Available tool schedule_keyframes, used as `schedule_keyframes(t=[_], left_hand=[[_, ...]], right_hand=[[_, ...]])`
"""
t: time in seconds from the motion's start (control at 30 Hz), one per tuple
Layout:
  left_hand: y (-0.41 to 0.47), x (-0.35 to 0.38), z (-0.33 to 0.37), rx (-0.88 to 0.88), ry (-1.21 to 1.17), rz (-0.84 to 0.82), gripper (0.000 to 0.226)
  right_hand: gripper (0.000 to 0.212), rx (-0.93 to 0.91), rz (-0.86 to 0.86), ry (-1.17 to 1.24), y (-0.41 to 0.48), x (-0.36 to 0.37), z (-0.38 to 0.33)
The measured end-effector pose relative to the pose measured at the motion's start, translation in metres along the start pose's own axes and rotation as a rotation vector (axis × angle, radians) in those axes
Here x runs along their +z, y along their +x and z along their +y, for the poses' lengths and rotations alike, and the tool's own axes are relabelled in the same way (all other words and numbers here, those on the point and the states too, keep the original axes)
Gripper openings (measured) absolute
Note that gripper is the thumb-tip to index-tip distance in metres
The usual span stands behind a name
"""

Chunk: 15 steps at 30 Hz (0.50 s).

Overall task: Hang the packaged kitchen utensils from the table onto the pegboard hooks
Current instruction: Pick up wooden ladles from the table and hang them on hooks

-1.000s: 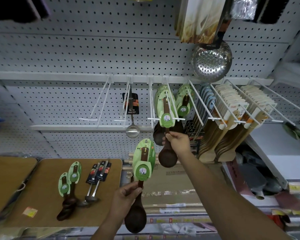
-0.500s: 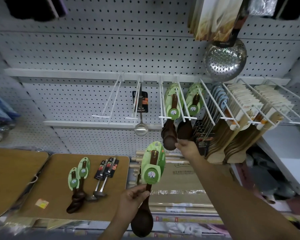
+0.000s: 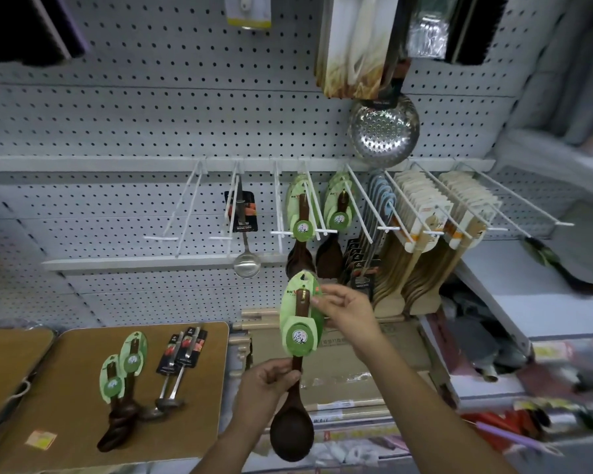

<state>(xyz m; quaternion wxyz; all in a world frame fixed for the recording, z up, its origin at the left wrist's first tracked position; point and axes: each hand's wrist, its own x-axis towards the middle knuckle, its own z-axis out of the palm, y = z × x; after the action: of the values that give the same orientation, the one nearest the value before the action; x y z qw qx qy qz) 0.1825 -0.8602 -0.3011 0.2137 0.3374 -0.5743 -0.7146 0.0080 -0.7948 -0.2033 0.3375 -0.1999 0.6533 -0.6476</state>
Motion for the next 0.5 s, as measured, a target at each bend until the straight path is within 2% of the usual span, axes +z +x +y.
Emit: schedule_keyframes(t=[0.5], left_hand=[[-0.012, 0.018, 0.011, 0.059, 0.037, -0.018, 0.017]], right_hand=[[0.022, -0.104, -0.004, -0.031, -0.021, -0.017, -0.022]])
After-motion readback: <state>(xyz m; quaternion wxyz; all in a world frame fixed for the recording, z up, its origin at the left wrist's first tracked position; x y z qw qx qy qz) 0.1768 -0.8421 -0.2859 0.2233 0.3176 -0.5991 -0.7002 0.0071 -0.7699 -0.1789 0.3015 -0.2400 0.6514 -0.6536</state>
